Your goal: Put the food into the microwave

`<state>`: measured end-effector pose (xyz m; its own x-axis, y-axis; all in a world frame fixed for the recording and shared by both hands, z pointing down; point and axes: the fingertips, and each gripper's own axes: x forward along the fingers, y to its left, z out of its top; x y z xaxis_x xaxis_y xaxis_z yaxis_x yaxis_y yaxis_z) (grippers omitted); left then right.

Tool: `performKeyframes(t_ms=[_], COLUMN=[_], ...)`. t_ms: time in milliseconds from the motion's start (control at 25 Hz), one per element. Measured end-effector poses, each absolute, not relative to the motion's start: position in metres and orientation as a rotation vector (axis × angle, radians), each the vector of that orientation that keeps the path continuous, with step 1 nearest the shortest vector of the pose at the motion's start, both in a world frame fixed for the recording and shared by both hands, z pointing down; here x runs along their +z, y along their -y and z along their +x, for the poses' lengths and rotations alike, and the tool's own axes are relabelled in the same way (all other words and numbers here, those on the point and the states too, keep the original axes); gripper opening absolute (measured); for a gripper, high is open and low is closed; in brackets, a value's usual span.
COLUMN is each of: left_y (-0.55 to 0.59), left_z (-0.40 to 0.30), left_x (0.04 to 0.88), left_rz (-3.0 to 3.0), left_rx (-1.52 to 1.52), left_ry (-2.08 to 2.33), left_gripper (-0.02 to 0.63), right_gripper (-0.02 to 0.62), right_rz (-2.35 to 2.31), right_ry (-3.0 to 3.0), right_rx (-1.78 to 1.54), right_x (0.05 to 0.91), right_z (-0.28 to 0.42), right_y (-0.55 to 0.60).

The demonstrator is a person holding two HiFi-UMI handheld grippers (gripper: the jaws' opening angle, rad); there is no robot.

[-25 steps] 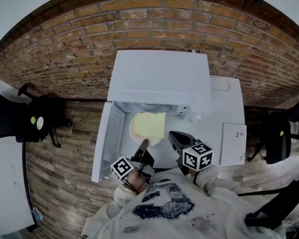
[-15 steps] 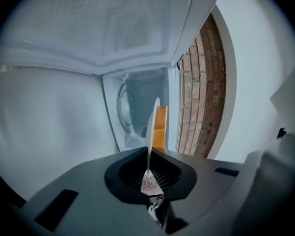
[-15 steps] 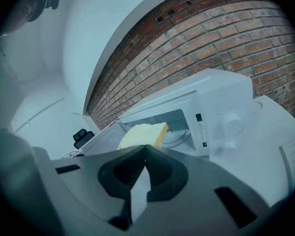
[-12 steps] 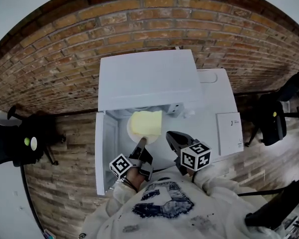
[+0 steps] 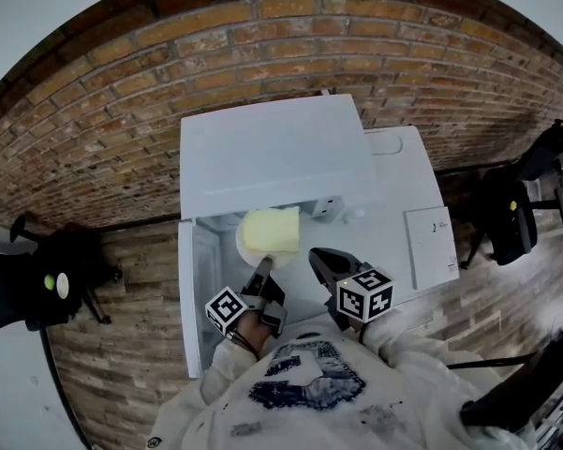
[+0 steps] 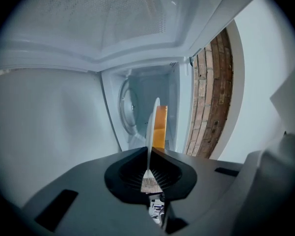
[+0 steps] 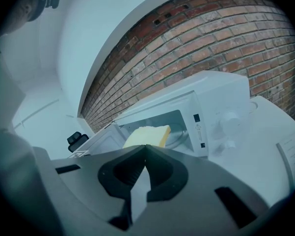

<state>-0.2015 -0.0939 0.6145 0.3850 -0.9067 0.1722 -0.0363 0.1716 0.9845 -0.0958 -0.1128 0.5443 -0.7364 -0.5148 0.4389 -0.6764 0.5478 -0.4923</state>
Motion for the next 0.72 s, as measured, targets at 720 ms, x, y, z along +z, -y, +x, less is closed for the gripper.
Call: performKeyframes(t_ms=[720], left_y=[0.135], left_z=[-0.208], left_x=[0.655], left_rz=[1.168], left_rx=[-0.791], left_ry=[1.022], left_gripper=[0.018], right_gripper=[0.014], right_rz=[1.07], right_ry=[2.519], right_rx=[0.971], right_x=[0.549], right_z=[-0.084], right_y=[0.119])
